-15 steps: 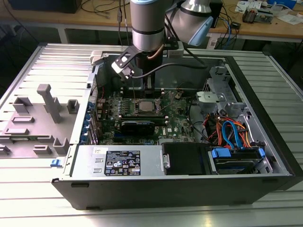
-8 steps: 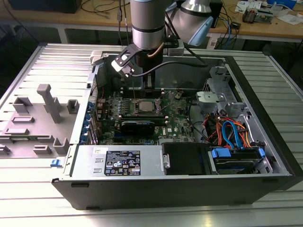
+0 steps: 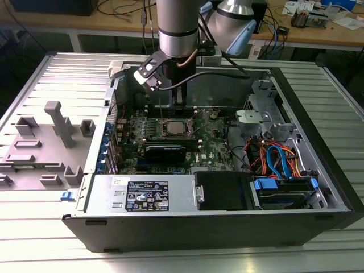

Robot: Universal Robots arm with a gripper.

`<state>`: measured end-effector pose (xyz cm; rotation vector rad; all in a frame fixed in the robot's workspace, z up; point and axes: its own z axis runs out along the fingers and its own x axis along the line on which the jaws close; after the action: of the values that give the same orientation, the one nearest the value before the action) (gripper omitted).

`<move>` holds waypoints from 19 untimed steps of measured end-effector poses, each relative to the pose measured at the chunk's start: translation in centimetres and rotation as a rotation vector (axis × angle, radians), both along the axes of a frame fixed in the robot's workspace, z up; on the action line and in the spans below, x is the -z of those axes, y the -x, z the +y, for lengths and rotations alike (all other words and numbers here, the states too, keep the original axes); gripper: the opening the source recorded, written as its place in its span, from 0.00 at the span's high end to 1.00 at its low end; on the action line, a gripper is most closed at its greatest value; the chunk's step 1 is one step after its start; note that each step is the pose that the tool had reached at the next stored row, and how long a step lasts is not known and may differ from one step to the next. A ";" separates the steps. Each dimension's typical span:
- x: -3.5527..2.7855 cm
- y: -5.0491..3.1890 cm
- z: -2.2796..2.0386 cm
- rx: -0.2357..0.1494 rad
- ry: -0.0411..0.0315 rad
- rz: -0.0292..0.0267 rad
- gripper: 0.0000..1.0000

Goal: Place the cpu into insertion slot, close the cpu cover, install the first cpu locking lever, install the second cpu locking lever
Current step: 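Close the cpu cover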

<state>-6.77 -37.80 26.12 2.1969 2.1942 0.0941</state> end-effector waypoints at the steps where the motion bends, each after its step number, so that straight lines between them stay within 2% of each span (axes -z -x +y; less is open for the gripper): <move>1: -0.17 0.00 0.00 0.000 0.0001 0.0000 0.89; 4: -0.42 -0.03 0.00 0.000 -0.0002 0.0001 0.89; 6: -0.44 -0.27 0.00 0.000 0.0006 0.0052 0.89; 7: -0.44 -0.44 0.01 0.000 0.0007 0.0091 0.89; 8: -0.43 -0.87 0.01 0.000 0.0006 0.0202 0.89; 10: -0.43 -1.22 0.01 0.000 0.0005 0.0304 0.89; 11: -0.43 -1.26 0.00 0.000 0.0006 0.0321 0.89; 19: -0.49 -1.27 0.01 0.000 0.0008 0.0324 0.89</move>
<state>-5.50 -37.79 26.61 2.2137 2.2103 0.0581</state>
